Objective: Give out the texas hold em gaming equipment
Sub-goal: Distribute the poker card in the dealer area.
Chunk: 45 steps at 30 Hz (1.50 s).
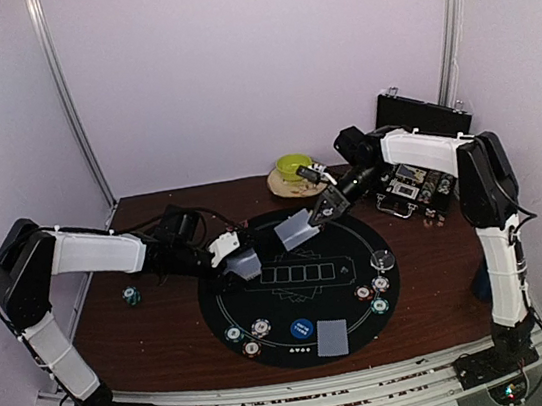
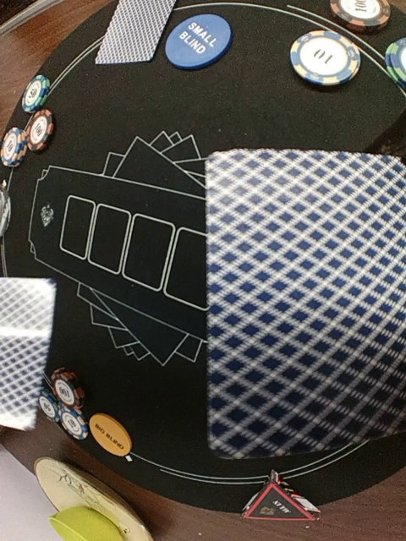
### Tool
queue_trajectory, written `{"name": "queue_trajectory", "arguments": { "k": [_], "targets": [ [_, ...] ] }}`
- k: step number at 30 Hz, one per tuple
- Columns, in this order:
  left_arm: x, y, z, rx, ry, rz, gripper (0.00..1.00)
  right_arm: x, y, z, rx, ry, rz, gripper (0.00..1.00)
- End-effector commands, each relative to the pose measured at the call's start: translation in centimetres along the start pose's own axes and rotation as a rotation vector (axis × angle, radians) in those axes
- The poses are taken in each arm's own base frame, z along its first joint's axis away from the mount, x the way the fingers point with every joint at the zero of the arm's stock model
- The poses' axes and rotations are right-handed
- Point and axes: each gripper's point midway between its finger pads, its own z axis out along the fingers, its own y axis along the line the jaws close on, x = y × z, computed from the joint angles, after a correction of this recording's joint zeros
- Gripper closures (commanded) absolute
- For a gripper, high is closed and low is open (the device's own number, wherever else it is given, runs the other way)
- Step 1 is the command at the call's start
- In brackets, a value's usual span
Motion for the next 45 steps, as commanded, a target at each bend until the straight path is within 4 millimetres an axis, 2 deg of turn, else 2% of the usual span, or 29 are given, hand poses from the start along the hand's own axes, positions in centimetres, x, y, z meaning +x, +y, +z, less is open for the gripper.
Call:
{"name": "queue_trajectory", "arguments": {
  "k": [1,8,11,16,20,28,41,45],
  "targets": [
    [-0.9,0.4,0.0,-0.007,-0.042,0.025,0.43,2.5,-2.2,-3.7,0.016,0.04,0.051,1.0],
    [-0.8,0.3,0.0,-0.004,-0.042,0.027,0.43,5.8,-8.4,-7.8,0.152,0.051,0.173,1.0],
    [-0.8,0.3,0.0,-0.003,-0.044,0.029,0.43,6.7,-10.0,-9.1,0.171,0.038,0.214,1.0],
    [-0.9,0.3,-0.1,-0.004,-0.044,0.029,0.43,8.4,-12.6,-9.2,0.213,0.062,0.301,1.0],
    [-0.9,0.2,0.0,-0.003,-0.044,0.031,0.43,9.6,-13.8,-8.7,0.222,0.083,0.354,1.0],
    [-0.9,0.3,0.0,-0.002,-0.044,0.03,0.43,11.3,-16.1,-9.4,0.308,0.09,0.436,1.0],
    [-0.9,0.3,-0.1,-0.003,-0.045,0.031,0.43,13.4,-16.9,-9.6,0.348,0.148,0.503,1.0],
    [-0.9,0.2,0.0,-0.001,-0.045,0.031,0.43,13.6,-17.0,-9.9,0.373,0.155,0.521,0.95]
  ]
}}
